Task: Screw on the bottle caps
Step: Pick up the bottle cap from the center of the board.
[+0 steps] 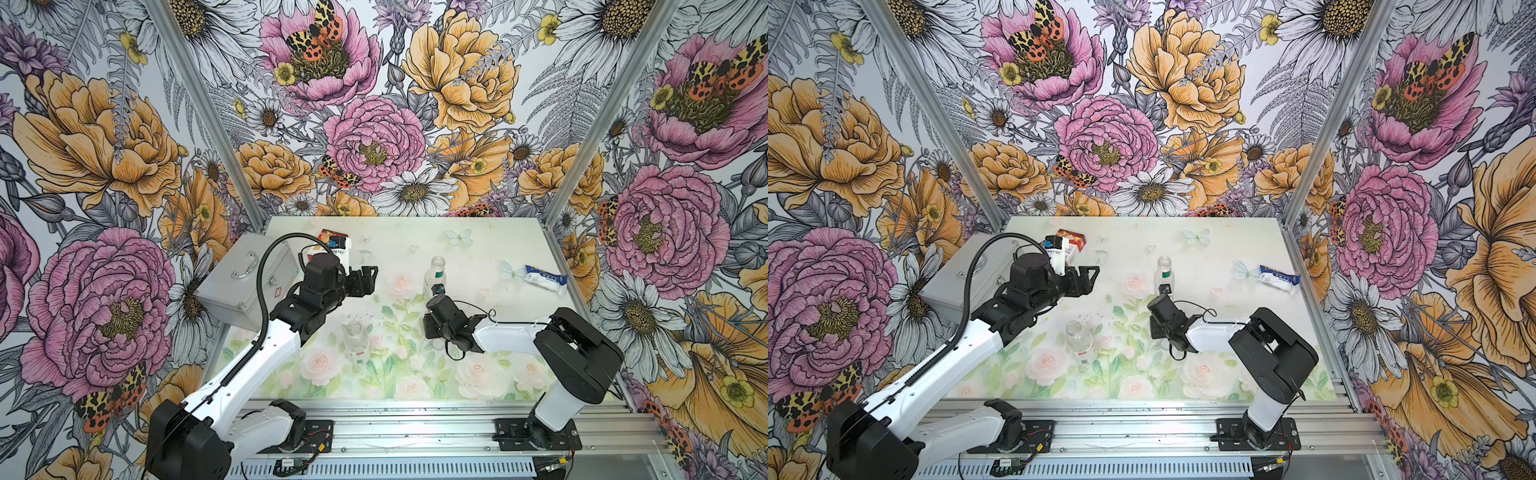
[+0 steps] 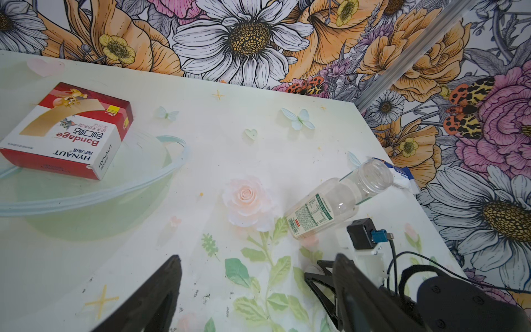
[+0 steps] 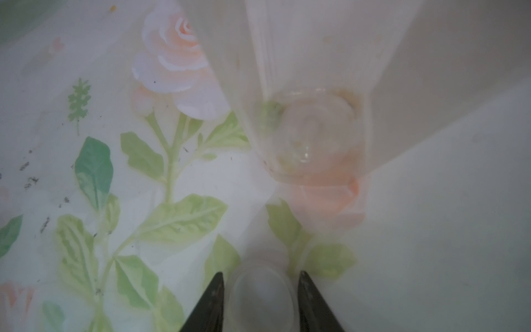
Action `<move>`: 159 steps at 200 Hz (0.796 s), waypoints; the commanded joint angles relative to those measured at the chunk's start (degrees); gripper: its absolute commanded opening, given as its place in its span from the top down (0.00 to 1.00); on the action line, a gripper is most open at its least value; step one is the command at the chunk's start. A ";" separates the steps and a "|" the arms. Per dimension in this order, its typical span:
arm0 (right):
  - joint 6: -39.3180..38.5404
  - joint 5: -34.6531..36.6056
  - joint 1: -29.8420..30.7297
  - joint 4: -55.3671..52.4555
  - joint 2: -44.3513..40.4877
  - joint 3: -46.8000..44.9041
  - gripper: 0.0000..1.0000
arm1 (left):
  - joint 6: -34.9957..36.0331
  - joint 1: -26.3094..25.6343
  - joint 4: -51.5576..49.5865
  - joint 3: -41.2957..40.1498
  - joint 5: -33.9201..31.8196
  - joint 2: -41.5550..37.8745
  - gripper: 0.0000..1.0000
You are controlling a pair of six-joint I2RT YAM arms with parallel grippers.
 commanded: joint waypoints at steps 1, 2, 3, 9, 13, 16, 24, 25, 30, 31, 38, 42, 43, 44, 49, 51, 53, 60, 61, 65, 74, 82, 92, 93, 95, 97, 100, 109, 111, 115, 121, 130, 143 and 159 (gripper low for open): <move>-0.31 1.35 1.07 -1.79 0.53 0.96 0.63 | 1.85 0.23 -0.17 -0.26 0.97 -1.95 0.17; -0.26 1.40 1.10 -1.84 0.43 0.92 0.63 | 1.95 0.19 -0.17 -0.32 0.97 -2.02 0.17; -0.23 1.43 1.21 -1.87 0.37 0.90 0.63 | 1.99 0.22 -0.16 -0.35 1.01 -2.06 0.17; -0.12 1.46 1.45 -1.98 -0.12 0.62 0.63 | 2.34 0.13 -0.17 -0.44 1.17 -2.25 0.17; -0.08 1.41 1.70 -2.05 -0.46 0.38 0.64 | 2.65 0.15 -0.10 -0.46 1.41 -2.48 0.17; 0.03 1.42 1.81 -2.03 -0.73 0.16 0.64 | 3.11 0.09 -0.15 -0.46 1.74 -2.60 0.17; 0.10 1.49 2.07 -2.37 -1.35 -0.14 0.64 | 4.13 -0.12 -0.16 -0.57 2.22 -2.77 0.17; 0.13 1.47 2.09 -2.44 -1.39 -0.11 0.64 | 4.23 -0.12 -0.16 -0.56 2.30 -2.78 0.17; 0.29 1.34 2.03 -2.65 -1.73 -0.25 0.64 | 4.87 -0.20 -0.17 -0.55 2.49 -2.96 0.17; 0.35 1.31 2.02 -2.72 -1.76 -0.30 0.64 | 5.04 -0.24 -0.17 -0.55 2.52 -3.01 0.17; 0.61 0.91 2.04 -2.93 -2.08 -0.43 0.64 | 5.79 -0.45 -0.16 -0.65 2.64 -3.24 0.17; 0.76 0.54 2.02 -3.08 -2.20 -0.48 0.63 | 6.09 -0.60 -0.16 -0.77 2.79 -3.30 0.17; 0.81 0.42 2.02 -3.06 -2.17 -0.51 0.63 | 6.17 -0.62 -0.16 -0.79 2.76 -3.31 0.17; 0.83 0.32 2.02 -3.05 -2.20 -0.52 0.63 | 6.26 -0.67 -0.16 -0.76 2.78 -3.36 0.17; 0.94 -0.34 2.02 -3.20 -2.23 -0.45 0.62 | 6.63 -0.74 -0.16 -0.81 2.87 -3.50 0.17; 1.05 -0.71 2.02 -3.28 -2.23 -0.44 0.62 | 6.79 -0.77 -0.16 -0.79 2.89 -3.50 0.17; 1.08 -1.02 2.02 -3.34 -2.23 -0.40 0.62 | 6.85 -0.87 -0.16 -0.87 2.96 -3.56 0.17; 1.45 -2.12 2.02 -3.35 -2.07 -0.38 0.61 | 7.25 -1.03 -0.16 -0.97 3.21 -3.71 0.17; 1.50 -2.27 2.02 -3.37 -2.06 -0.37 0.61 | 7.33 -1.05 -0.16 -0.94 3.19 -3.69 0.17; 1.77 -2.88 2.06 -3.39 -1.90 -0.36 0.60 | 7.50 -1.10 -0.16 -1.03 3.15 -3.75 0.17; 2.46 -3.96 3.58 -3.41 -1.58 -0.26 0.60 | 7.72 -1.31 -0.16 -1.16 3.17 -3.89 0.16; 2.59 -4.33 4.40 -3.46 -1.20 -0.12 0.59 | 7.97 -1.36 -0.16 -1.25 3.16 -4.04 0.16; 2.85 -4.23 5.27 -3.94 -0.68 0.20 0.58 | 7.95 -1.53 -0.12 -1.41 3.08 -4.26 0.16; 2.86 -4.25 5.40 -4.02 -0.62 0.28 0.58 | 7.94 -1.52 -0.10 -1.42 3.08 -4.28 0.16; 2.94 -4.19 5.54 -4.14 -0.51 0.33 0.58 | 7.93 -1.63 -0.14 -1.49 3.05 -4.35 0.16; 3.02 -4.15 5.69 -4.33 -0.41 0.41 0.58 | 7.95 -1.70 -0.16 -1.51 3.02 -4.37 0.16; 3.10 -4.11 5.83 -4.52 -0.24 0.59 0.57 | 7.93 -1.67 -0.14 -1.55 2.99 -4.50 0.16; 3.23 -3.45 6.54 -5.54 0.05 1.28 0.57 | 7.95 -1.75 -0.16 -1.86 2.83 -4.66 0.16; 3.21 -3.22 6.75 -5.80 0.12 1.41 0.57 | 8.00 -1.77 -0.16 -1.87 2.84 -4.76 0.16; 3.21 -2.83 7.04 -6.27 0.21 1.80 0.56 | 7.93 -1.78 -0.16 -2.00 2.76 -4.80 0.16; 3.15 -2.32 7.48 -7.06 0.28 2.26 0.56 | 7.94 -1.79 -0.23 -2.20 2.68 -4.90 0.16; 2.90 -0.94 8.33 -8.82 0.45 3.32 0.55 | 7.98 -1.86 -0.16 -2.38 2.71 -5.07 0.16; 2.32 0.62 9.44 -11.22 0.78 4.80 0.55 | 7.92 -1.82 -0.24 -2.65 2.54 -5.26 0.16; 2.04 1.15 10.38 -13.09 1.32 5.90 0.53 | 7.92 -1.88 -0.18 -2.97 2.34 -5.63 0.15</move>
